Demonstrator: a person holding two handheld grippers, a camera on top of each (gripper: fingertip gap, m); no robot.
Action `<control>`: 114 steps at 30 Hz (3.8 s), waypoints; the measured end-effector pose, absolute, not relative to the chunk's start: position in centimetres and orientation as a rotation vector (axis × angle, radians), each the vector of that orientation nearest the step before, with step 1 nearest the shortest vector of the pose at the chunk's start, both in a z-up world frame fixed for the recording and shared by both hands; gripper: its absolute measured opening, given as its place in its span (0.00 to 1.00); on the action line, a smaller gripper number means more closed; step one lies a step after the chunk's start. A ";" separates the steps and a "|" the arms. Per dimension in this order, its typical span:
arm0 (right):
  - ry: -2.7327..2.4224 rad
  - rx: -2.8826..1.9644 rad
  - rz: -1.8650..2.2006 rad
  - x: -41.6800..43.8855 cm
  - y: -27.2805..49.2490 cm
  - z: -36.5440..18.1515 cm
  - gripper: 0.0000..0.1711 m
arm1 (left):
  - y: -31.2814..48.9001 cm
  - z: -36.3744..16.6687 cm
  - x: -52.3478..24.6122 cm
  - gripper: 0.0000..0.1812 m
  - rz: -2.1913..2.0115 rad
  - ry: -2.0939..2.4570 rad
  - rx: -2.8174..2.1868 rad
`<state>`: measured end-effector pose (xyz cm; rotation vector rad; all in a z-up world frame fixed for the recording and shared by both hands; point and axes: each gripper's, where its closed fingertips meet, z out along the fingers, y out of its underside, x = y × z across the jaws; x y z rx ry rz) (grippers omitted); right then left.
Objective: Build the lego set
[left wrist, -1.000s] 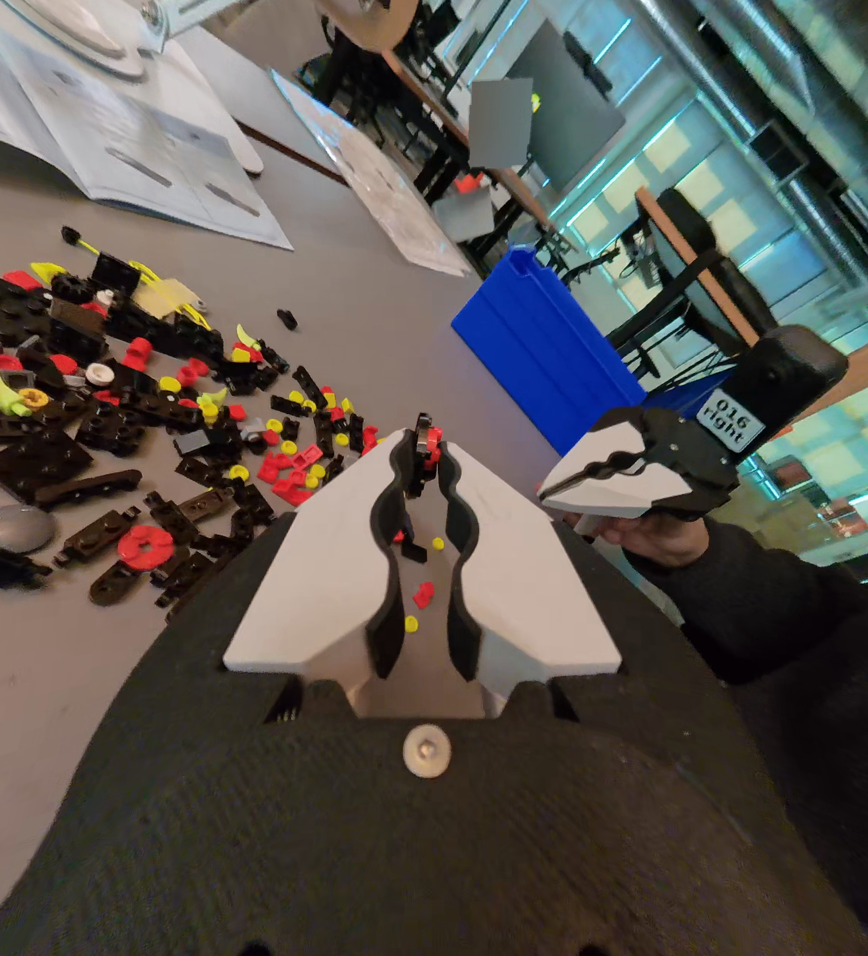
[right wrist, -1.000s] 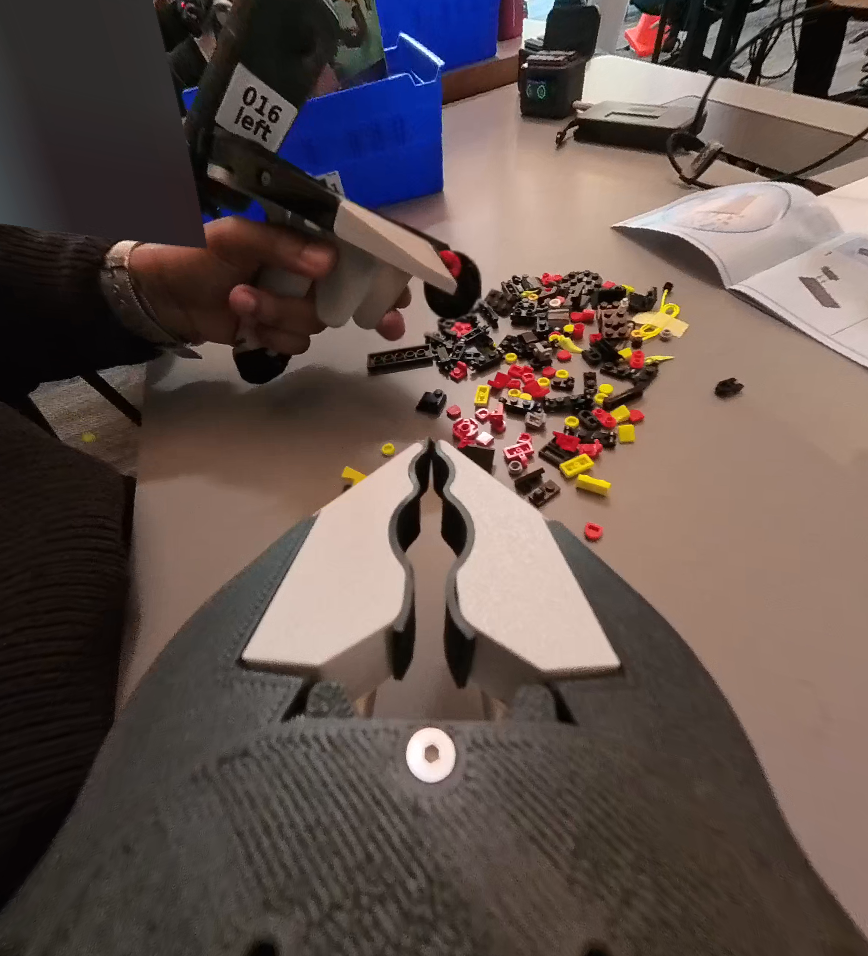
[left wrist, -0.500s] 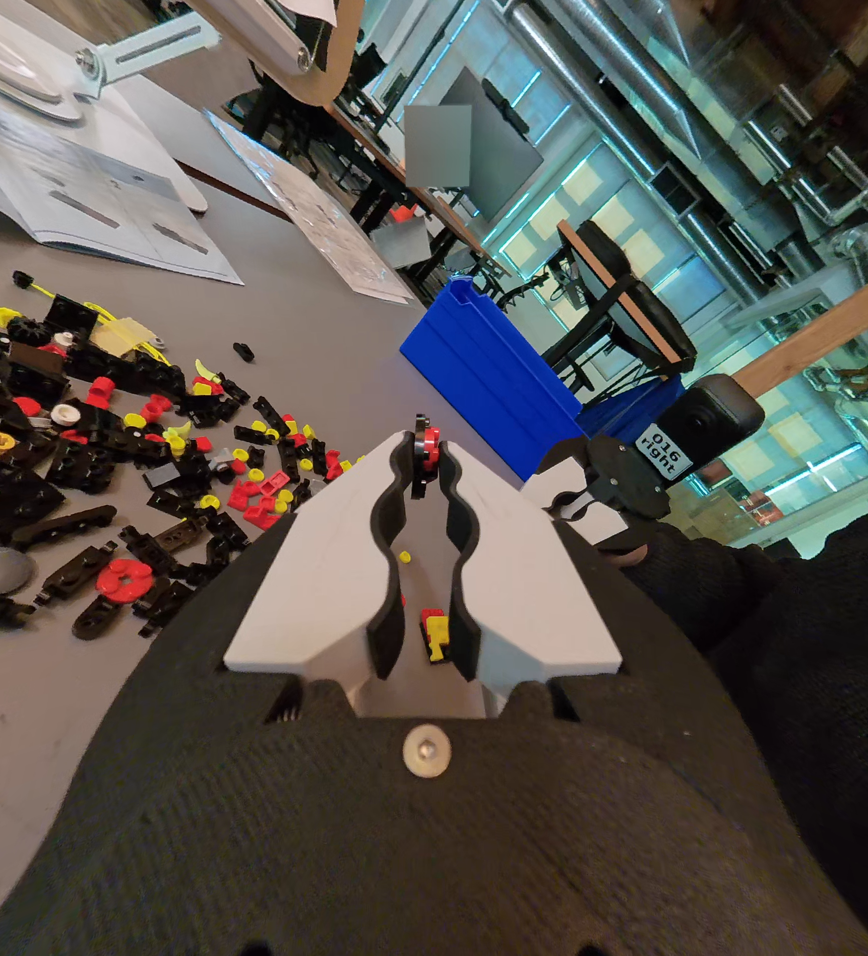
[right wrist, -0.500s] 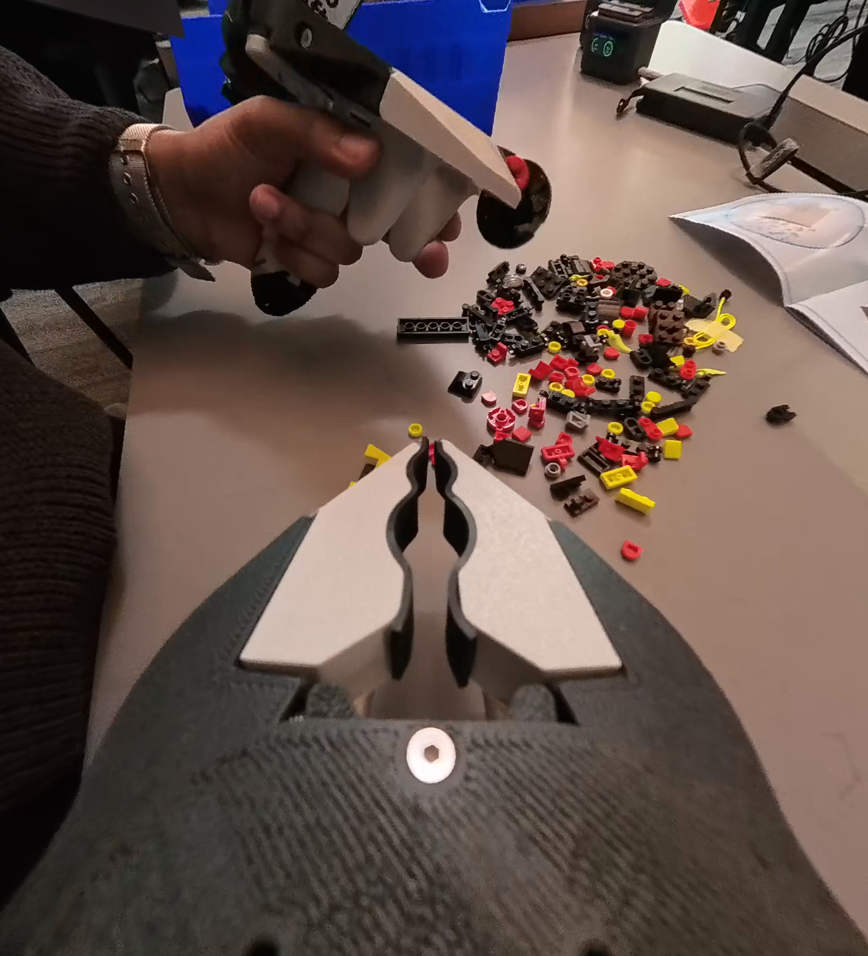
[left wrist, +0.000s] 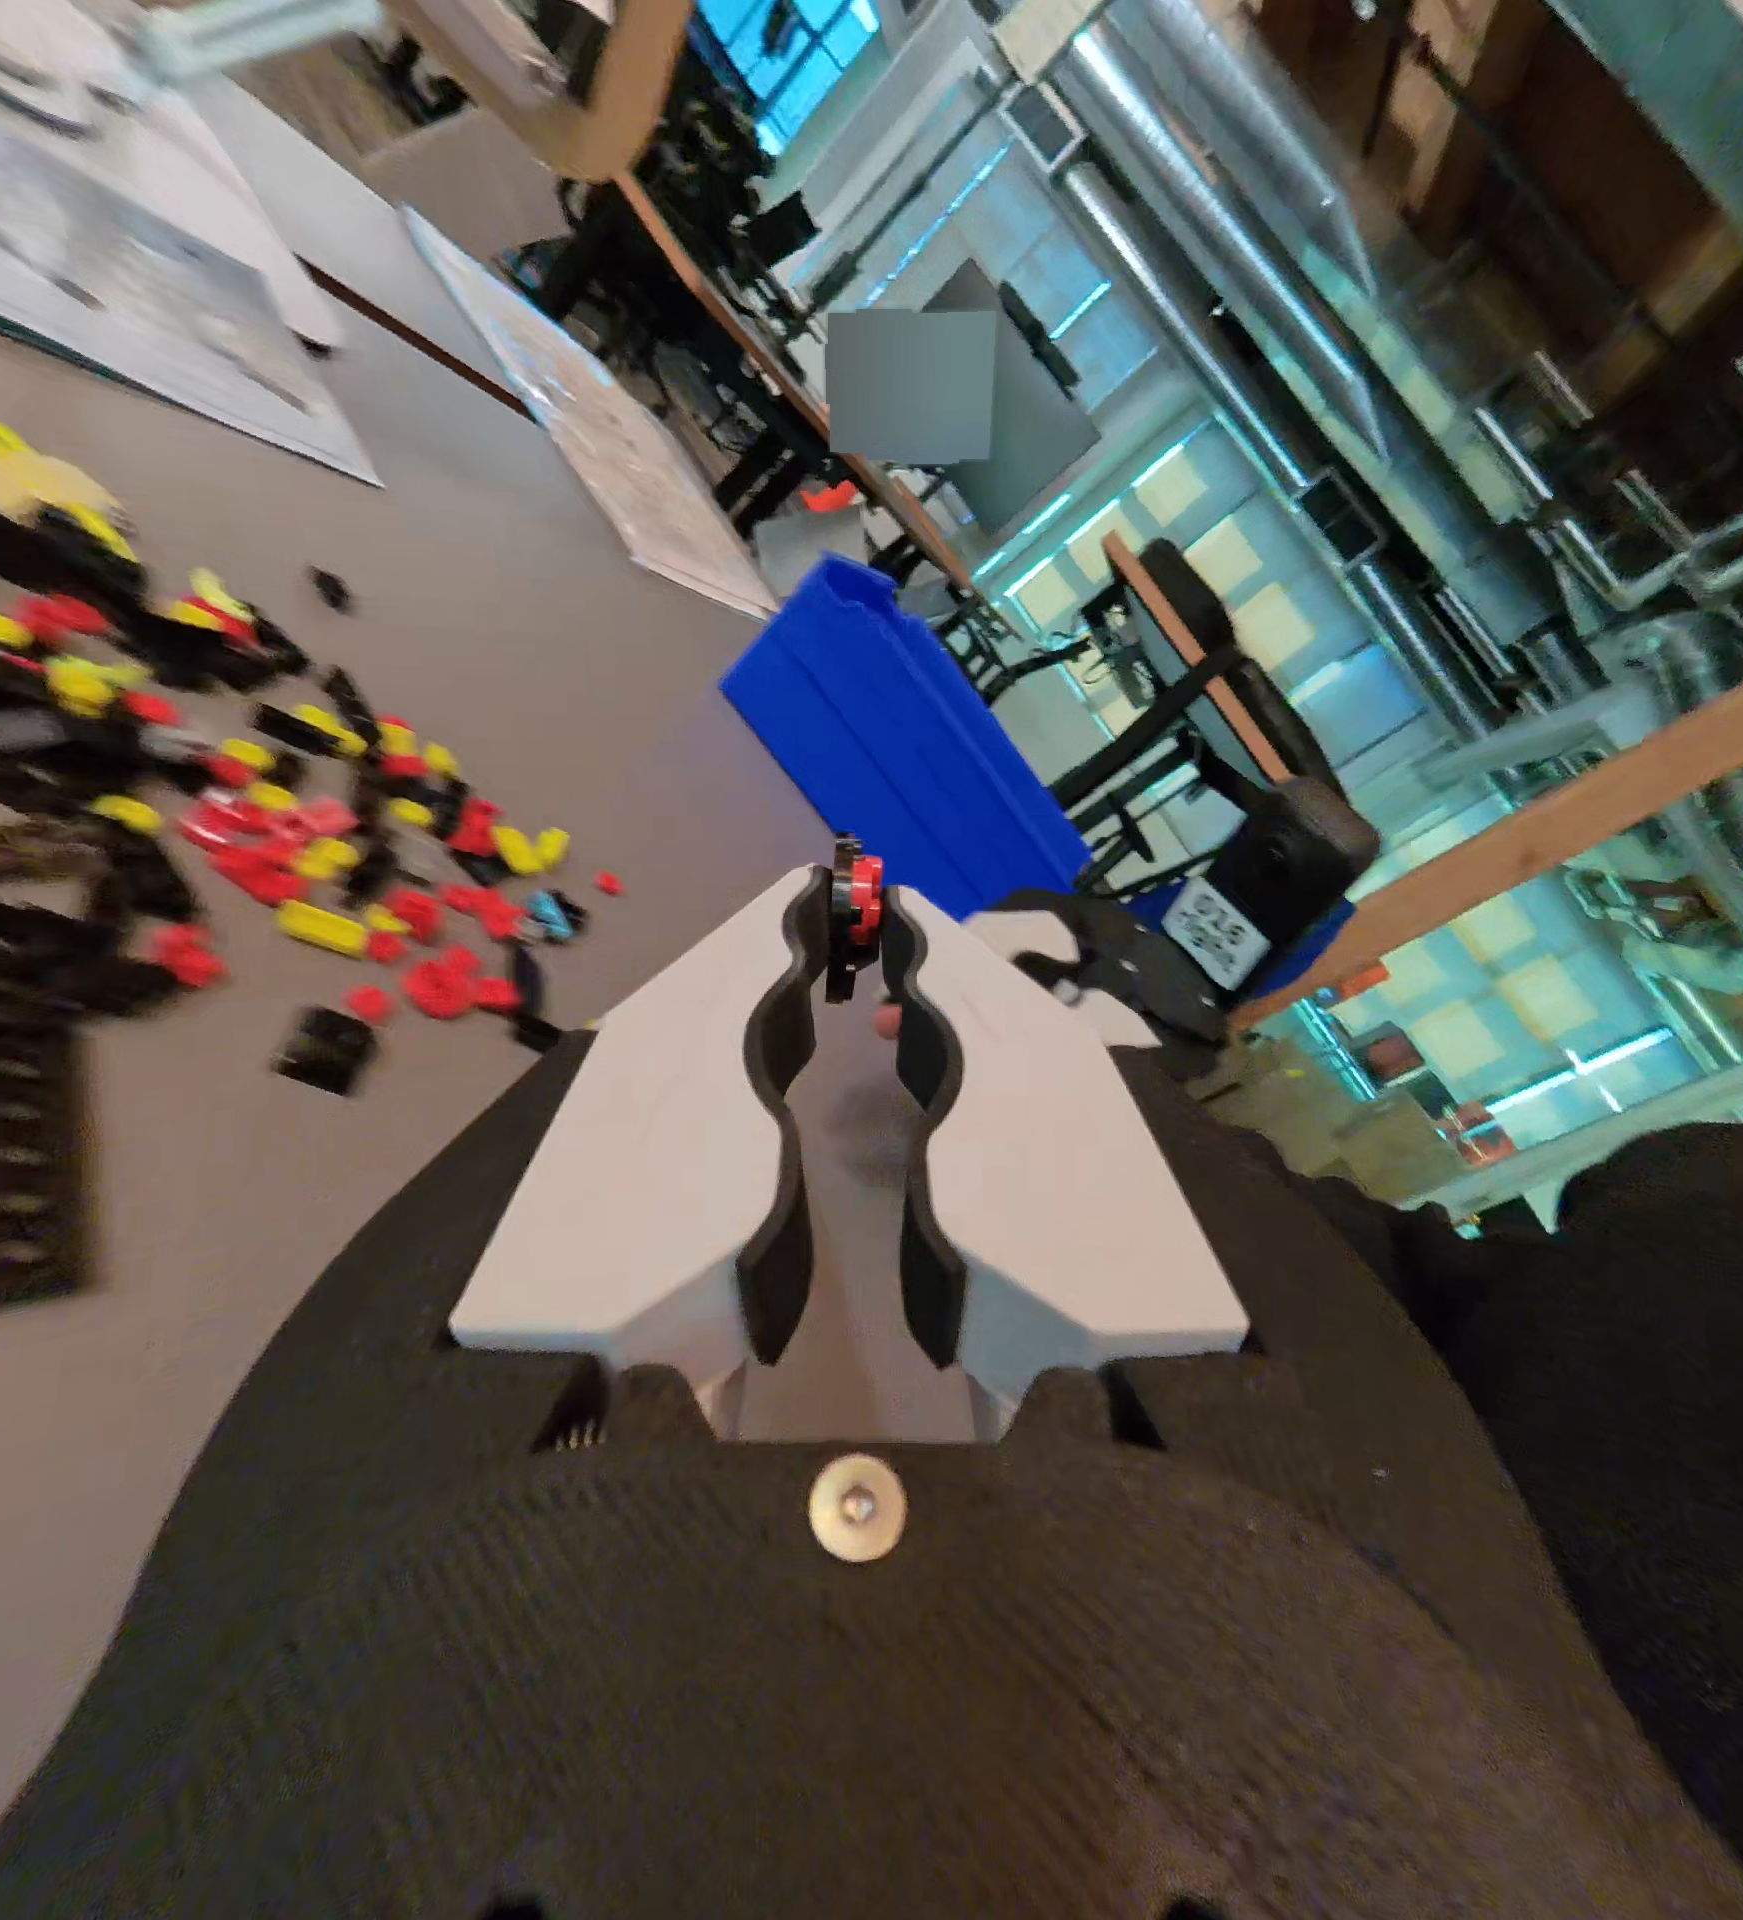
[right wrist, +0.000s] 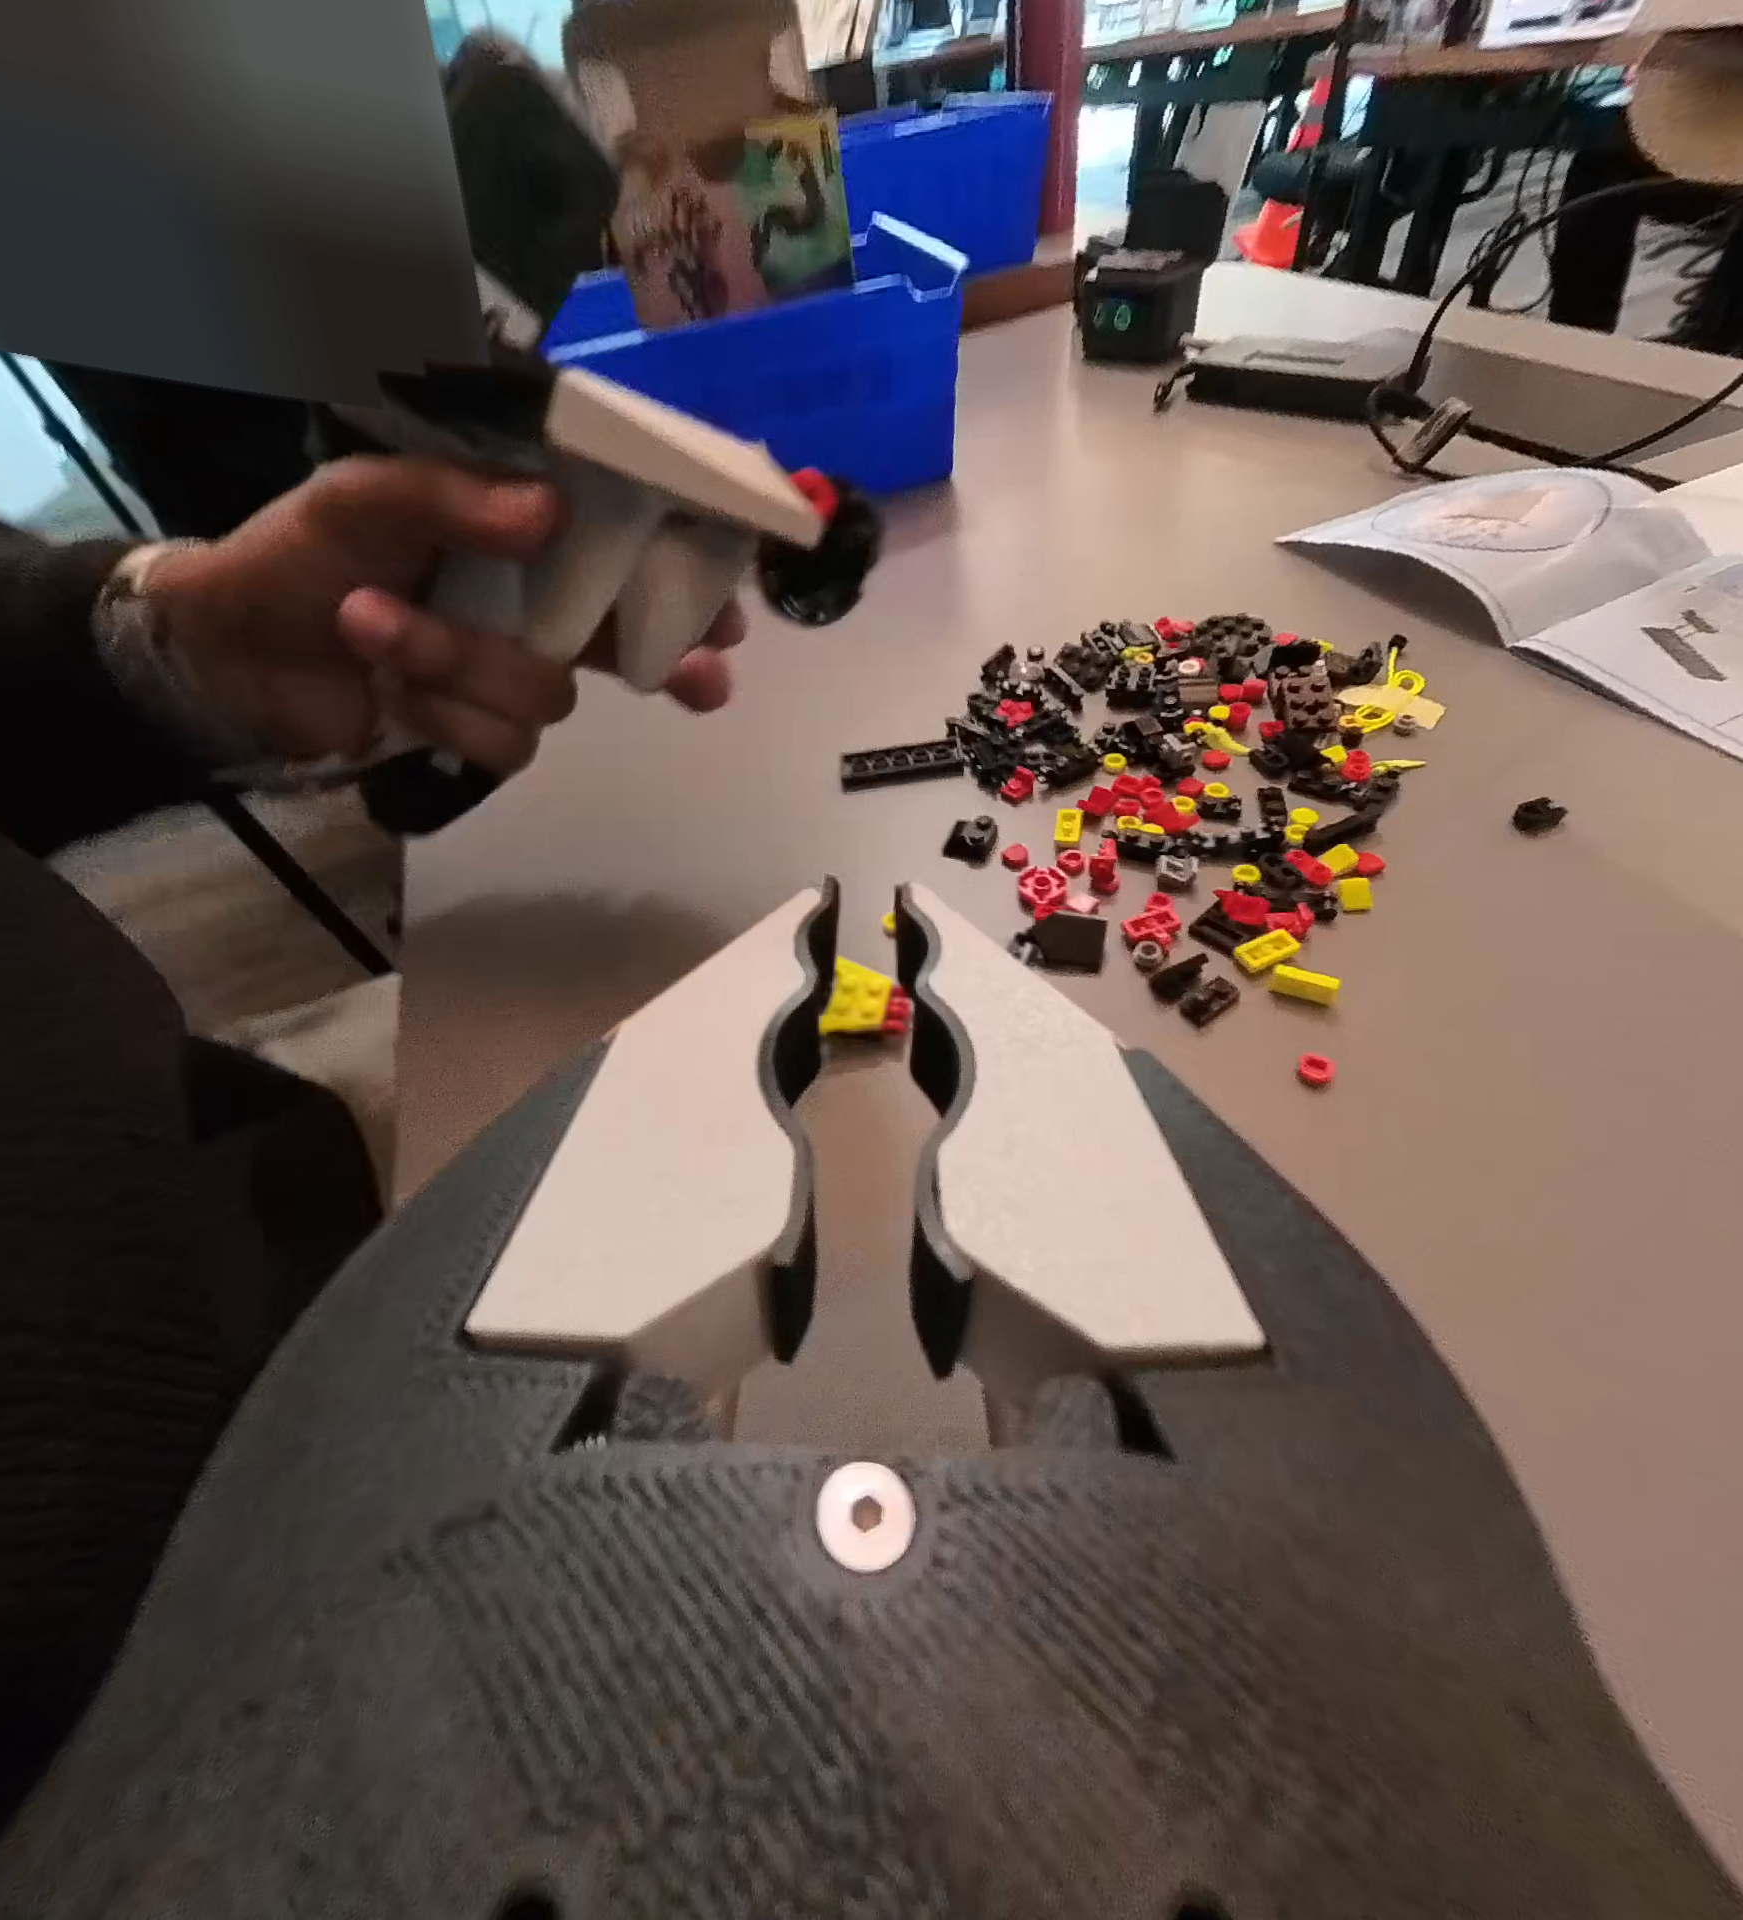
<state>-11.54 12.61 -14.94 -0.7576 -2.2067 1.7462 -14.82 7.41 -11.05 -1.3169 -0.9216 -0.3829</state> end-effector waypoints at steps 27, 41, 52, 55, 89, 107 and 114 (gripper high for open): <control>-2.113 -0.597 1.538 0.1 12.1 -16.5 0.15 | 6.8 -13.2 4.6 0.02 -0.494 -0.969 -1.303; -2.235 -0.535 1.271 13.6 7.4 -22.4 0.13 | 3.0 -13.3 18.8 0.02 -0.500 -1.032 -1.214; -2.348 -0.415 1.490 18.7 -0.3 -23.1 0.23 | -1.8 -14.1 24.4 0.02 -0.414 -1.154 -1.110; -2.393 -0.403 1.571 18.6 -1.8 -23.5 0.19 | -2.4 -14.1 24.8 0.02 -0.400 -1.164 -1.100; -2.570 -0.335 1.469 8.4 -21.9 -45.3 0.24 | -18.2 -17.9 23.6 0.02 -0.180 -1.507 -0.664; -2.629 -0.314 1.357 9.9 -19.7 -46.0 0.15 | -14.4 -16.1 24.3 0.02 -0.157 -1.423 -0.834; -2.503 -0.503 1.091 2.0 -14.3 -48.2 0.14 | -15.7 -16.9 23.7 0.03 -0.210 -1.466 -0.758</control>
